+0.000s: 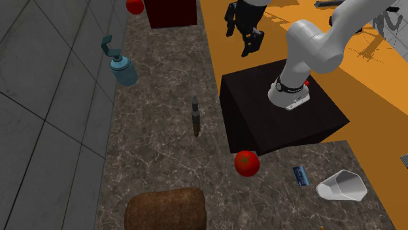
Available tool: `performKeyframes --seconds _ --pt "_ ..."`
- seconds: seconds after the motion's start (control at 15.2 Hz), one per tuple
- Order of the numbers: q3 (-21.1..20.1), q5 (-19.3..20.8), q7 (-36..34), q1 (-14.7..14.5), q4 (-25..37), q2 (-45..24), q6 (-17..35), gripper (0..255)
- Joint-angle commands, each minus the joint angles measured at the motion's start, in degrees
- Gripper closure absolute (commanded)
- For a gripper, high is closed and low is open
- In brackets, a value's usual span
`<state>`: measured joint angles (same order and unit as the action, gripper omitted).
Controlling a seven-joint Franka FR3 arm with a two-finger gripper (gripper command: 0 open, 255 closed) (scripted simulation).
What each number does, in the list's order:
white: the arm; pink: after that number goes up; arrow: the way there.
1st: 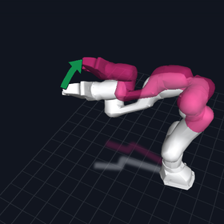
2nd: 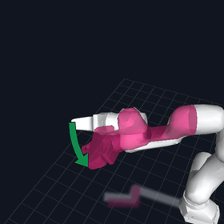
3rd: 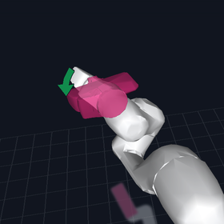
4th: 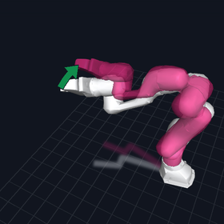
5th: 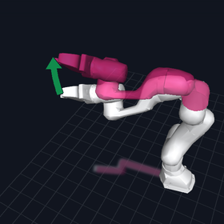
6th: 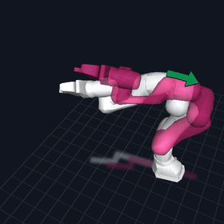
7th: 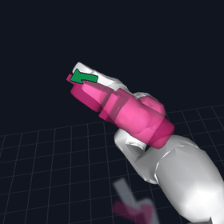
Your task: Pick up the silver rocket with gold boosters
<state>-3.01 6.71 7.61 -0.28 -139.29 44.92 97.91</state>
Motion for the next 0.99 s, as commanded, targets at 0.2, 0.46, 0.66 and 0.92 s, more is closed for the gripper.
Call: performKeyframes --seconds 0.2,0.46,0.66,0.92 --pt "0.08 2.06 4.39 -1.17 1.45 -7.53 3.15 0" --pt "-0.28 4.94 9.72 -2.50 3.90 -17.50 6.83 0" --pt "-0.90 7.28 13.30 -3.31 6.02 -24.85 9.19 0" --pt "-2.04 10.84 17.48 -4.27 9.10 -34.39 11.80 0"
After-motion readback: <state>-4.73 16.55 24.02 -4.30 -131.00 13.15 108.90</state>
